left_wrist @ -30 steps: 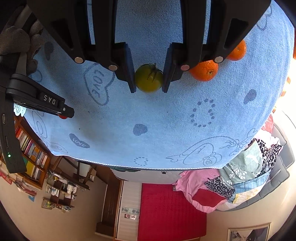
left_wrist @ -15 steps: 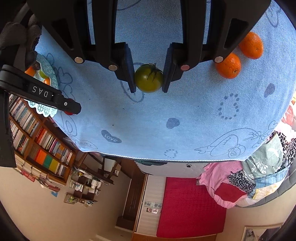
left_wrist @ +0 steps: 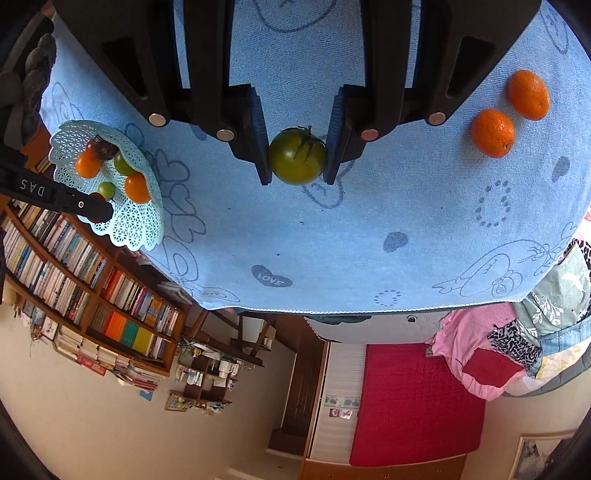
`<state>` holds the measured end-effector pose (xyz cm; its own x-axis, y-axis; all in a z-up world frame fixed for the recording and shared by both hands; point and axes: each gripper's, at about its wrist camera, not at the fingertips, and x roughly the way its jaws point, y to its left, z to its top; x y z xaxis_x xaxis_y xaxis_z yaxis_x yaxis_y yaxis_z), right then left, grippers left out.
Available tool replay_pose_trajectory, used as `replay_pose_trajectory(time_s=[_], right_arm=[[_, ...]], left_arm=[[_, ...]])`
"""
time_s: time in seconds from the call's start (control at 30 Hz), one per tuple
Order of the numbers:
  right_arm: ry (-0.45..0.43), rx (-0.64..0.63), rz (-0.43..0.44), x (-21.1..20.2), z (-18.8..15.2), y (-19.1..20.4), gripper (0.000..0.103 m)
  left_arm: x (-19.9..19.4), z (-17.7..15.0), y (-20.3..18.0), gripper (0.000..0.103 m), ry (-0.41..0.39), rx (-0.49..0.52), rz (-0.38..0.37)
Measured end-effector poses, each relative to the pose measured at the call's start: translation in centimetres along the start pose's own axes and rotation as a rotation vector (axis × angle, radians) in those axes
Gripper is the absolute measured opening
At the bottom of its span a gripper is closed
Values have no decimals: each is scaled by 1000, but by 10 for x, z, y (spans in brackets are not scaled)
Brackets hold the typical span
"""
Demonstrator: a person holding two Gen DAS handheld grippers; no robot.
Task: Organize fruits
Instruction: 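Carry the red tomato into the basket with the right tool while the left carries the green tomato there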
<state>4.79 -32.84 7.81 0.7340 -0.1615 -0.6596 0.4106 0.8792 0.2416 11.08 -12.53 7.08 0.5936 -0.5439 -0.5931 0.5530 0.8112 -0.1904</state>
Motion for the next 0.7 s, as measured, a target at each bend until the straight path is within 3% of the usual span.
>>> replay_pose_trajectory(time_s=[0.17, 0.7], right_arm=[[-4, 54, -42, -16, -13, -36, 28], [-39, 150, -89, -41, -27, -95, 28]], left_arm=[[-8, 2, -2, 29, -22, -4, -60], [-15, -8, -51, 29, -18, 121, -80]])
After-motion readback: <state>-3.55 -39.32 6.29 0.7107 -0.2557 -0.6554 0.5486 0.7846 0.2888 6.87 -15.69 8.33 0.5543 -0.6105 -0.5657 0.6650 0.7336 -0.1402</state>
